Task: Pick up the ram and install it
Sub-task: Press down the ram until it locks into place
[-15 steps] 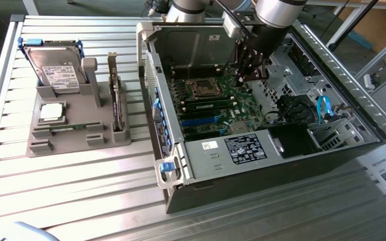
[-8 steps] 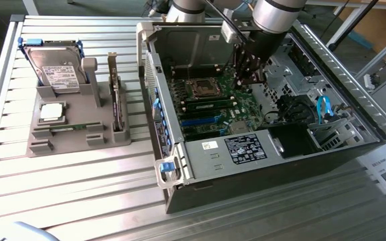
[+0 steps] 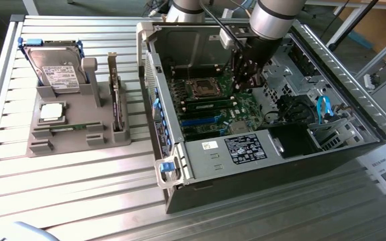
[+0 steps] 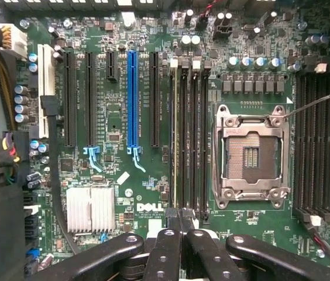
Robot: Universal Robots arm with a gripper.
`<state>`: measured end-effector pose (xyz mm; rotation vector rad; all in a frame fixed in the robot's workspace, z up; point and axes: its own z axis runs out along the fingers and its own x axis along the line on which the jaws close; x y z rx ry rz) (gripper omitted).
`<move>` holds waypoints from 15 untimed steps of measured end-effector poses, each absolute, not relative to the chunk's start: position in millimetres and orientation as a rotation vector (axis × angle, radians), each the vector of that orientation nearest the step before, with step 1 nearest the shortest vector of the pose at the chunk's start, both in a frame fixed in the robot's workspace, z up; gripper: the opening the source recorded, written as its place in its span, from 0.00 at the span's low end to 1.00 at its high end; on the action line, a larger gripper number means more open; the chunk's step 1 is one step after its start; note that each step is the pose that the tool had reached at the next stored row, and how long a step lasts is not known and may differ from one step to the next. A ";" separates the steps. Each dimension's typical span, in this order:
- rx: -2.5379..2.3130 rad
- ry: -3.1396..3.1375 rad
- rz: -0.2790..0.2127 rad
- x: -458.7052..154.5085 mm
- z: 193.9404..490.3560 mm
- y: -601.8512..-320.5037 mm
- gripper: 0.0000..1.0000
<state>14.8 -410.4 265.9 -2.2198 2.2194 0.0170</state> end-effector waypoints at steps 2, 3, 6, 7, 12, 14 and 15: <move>-2.219 2.219 0.016 14.7 262.7 -410.3 0.10; -2.219 2.219 0.015 14.7 261.3 -410.3 0.10; -2.219 2.219 0.015 14.6 259.8 -410.4 0.10; -2.219 2.219 0.015 14.7 259.8 -410.4 0.10; -2.219 2.219 0.015 18.5 259.7 -410.3 0.10; -2.219 2.219 0.015 21.4 259.8 -410.3 0.10; -2.219 2.219 0.015 22.0 259.8 -410.4 0.10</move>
